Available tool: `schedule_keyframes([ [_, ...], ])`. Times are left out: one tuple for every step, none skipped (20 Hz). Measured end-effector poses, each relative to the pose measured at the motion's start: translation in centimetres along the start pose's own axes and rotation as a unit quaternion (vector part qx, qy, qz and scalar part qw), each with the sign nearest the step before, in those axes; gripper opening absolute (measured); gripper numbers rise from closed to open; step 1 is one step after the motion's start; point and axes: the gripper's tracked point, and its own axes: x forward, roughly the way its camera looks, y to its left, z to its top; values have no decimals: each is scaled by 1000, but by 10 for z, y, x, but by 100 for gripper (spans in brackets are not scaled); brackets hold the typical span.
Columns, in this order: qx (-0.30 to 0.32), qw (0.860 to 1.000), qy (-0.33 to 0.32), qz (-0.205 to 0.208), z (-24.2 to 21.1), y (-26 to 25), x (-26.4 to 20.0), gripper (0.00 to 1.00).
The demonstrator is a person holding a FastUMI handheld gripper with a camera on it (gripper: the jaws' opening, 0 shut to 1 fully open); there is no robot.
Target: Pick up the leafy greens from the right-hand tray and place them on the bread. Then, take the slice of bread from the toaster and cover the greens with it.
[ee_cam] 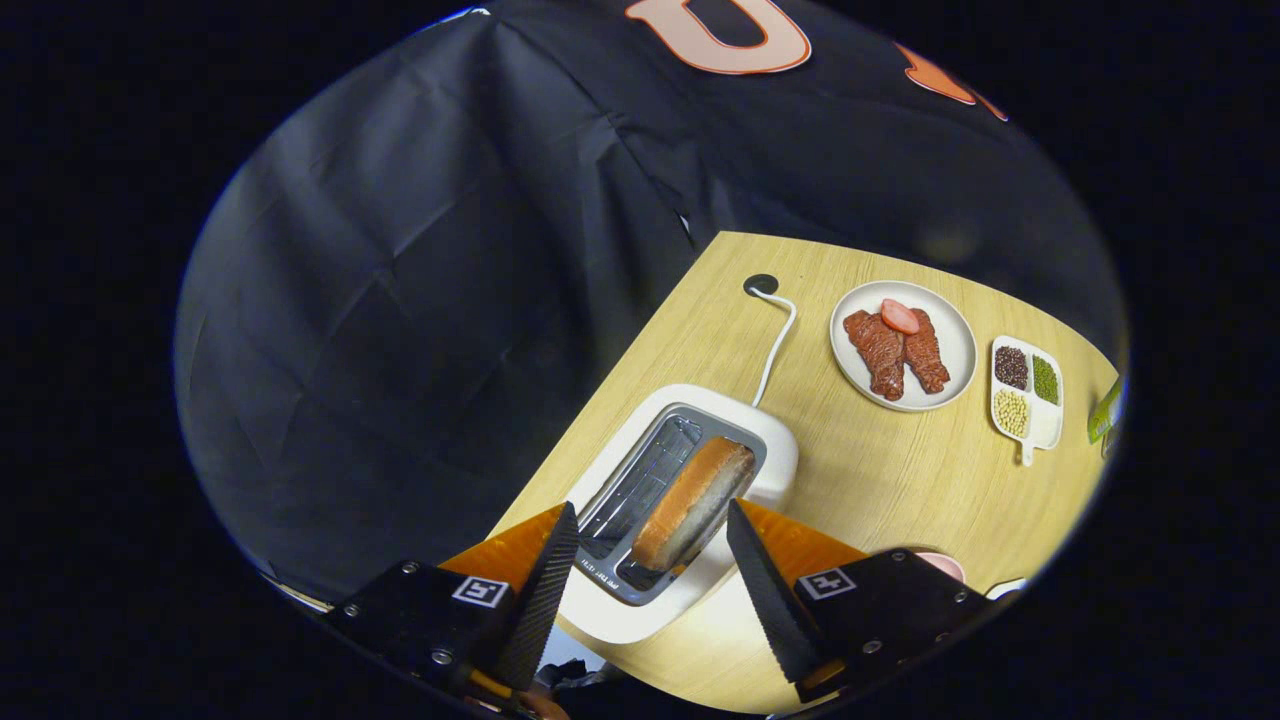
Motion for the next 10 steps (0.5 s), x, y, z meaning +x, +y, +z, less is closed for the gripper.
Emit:
schedule_keyframes([
  [1, 1000, 4, -3, 1, 1, 4, 88],
  [0, 1000, 7, -9, 2, 0, 7, 87],
  [0, 1000, 9, -13, 3, -1, 10, 84],
  [0, 1000, 14, -18, 2, -1, 13, 83],
  [2, 1000, 17, -21, 2, -2, 16, 79],
  [5, 999, 16, -30, 2, -5, 18, 76],
  [6, 999, 15, -37, 3, -9, 20, 68],
  [7, 999, 19, -41, 1, -11, 22, 64],
  [10, 999, 21, -45, 0, -12, 23, 55],
  [9, 999, 20, -49, 1, -14, 23, 49],
])
